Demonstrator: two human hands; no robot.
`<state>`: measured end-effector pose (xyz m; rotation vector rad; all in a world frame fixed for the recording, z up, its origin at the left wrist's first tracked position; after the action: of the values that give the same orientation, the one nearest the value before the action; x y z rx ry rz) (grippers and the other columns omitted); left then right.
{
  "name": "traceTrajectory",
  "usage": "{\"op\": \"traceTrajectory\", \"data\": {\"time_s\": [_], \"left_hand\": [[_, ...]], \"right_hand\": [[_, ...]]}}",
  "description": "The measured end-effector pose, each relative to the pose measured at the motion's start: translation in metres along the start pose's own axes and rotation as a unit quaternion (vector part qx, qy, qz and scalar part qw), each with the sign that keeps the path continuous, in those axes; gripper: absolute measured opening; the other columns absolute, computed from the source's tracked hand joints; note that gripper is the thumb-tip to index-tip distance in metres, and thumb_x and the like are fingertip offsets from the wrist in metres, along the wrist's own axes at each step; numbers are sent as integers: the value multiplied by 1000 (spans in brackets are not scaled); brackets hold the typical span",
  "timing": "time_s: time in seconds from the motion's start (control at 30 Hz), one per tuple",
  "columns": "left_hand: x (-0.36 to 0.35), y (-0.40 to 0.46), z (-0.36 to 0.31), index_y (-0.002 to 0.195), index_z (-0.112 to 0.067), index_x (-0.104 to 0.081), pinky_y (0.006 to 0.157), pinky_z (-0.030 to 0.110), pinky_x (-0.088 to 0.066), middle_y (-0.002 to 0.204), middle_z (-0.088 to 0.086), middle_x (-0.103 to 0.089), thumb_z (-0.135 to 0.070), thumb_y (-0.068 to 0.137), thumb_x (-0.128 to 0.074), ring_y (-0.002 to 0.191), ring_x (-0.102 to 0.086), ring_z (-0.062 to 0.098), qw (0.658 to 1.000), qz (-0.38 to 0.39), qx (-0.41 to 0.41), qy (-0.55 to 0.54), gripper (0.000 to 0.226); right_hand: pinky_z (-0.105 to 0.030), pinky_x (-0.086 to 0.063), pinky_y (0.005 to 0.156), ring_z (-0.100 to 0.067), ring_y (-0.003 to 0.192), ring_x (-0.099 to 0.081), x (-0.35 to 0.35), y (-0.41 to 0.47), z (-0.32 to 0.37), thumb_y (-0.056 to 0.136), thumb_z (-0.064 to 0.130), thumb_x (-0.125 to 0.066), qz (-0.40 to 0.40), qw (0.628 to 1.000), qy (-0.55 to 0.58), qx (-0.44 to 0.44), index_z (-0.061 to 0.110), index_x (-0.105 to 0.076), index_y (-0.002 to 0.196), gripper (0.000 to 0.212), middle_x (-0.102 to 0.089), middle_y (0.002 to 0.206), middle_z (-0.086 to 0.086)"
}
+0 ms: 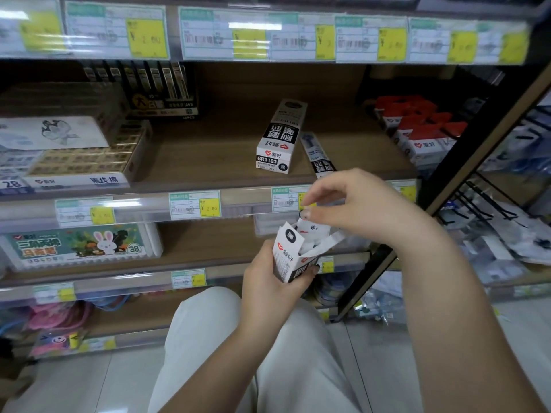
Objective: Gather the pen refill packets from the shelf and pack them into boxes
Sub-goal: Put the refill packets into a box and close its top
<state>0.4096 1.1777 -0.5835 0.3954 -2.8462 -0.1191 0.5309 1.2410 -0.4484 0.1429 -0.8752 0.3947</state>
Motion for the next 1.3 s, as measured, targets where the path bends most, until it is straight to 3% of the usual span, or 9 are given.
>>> {"op": "traceTrajectory", "data": {"time_s": [0.13, 0.33, 0.53, 0.77, 0.97, 1.03, 1.17, 1.23, 1.3], "left_hand": [[-4, -3, 0, 93, -32, -57, 68, 25, -52, 88, -21, -67, -21, 68, -82, 81, -63, 0, 1000, -7, 22, -18, 36], [-9, -6, -1, 93, -34, -55, 65, 17, -49, 87, -26, -66, -23, 69, -82, 81, -61, -4, 999, -13, 36, -24, 37], [-7, -7, -2, 101, -30, -56, 65, 8, -42, 94, -28, -64, -22, 74, -79, 86, -59, -7, 998, 38, 7, -42, 36], [9, 17, 2, 106, -35, -57, 73, 12, -49, 100, -21, -67, -43, 53, -78, 93, -62, -2, 982, 181, 20, -41, 57], [5, 20, 8, 114, -26, -57, 72, 5, -44, 98, -24, -67, -23, 60, -81, 91, -60, -11, 977, 203, 30, -56, 60], [3, 18, 11, 109, -25, -57, 72, 8, -46, 96, -22, -68, -28, 56, -80, 89, -61, -8, 977, 202, 33, -56, 58], [0, 15, 13, 105, -20, -59, 70, 11, -47, 91, -17, -69, -24, 58, -77, 84, -62, -4, 976, 209, 38, -55, 50], [-1, 16, 13, 105, -18, -60, 72, 15, -48, 92, -14, -68, -32, 57, -76, 86, -62, 0, 975, 219, 28, -36, 53], [-2, 17, 11, 109, -16, -59, 80, 25, -49, 99, -11, -67, -36, 58, -74, 93, -62, 6, 973, 228, 12, -17, 57]], "right_hand": [[-32, -53, 78, -10, 85, -61, 2, -2, 4, 74, 33, -75, -80, 996, -37, -22, 29, -63, 69, 15, -64, 82, 10], [-19, -44, 60, -8, 81, -61, -1, -7, 10, 81, 29, -71, 22, 994, -99, -37, 29, -66, 69, 13, -62, 78, 12], [-33, -54, 84, -16, 87, -65, 5, 1, 21, 84, 25, -67, 79, 981, -157, -77, 26, -70, 76, 9, -67, 83, 6], [-36, -57, 77, -12, 83, -66, 1, -1, 15, 83, 23, -68, 62, 992, -110, -27, 27, -68, 70, 14, -68, 82, 9], [-18, -46, 64, 0, 75, -60, 6, -7, 13, 78, 29, -75, 87, 991, -101, -19, 27, -72, 89, 11, -61, 75, 18], [-21, -45, 60, -3, 70, -58, 4, -7, 14, 79, 25, -73, 102, 984, -146, -25, 28, -71, 83, 5, -59, 72, 14], [-21, -31, 49, -5, 56, -42, -4, -8, 18, 85, 26, -67, 141, 961, -235, -20, 29, -45, 56, 36, -44, 60, 9], [-24, -44, 58, -10, 70, -54, -5, -8, 19, 83, 29, -68, 143, 958, -249, -3, 22, -63, 71, 15, -56, 73, 8], [-35, -52, 76, -14, 89, -60, -6, -9, 20, 80, 31, -70, 136, 962, -236, 12, 21, -71, 86, 12, -66, 96, 4]]}}
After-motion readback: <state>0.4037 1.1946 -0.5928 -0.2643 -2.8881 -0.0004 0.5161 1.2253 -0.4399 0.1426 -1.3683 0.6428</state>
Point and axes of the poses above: each hand's wrist, its own y-axis towards the middle knuckle, its own x-axis out of the back of the hand, z = x × y, the point moved 2 cm from there along y, towards the middle knuckle
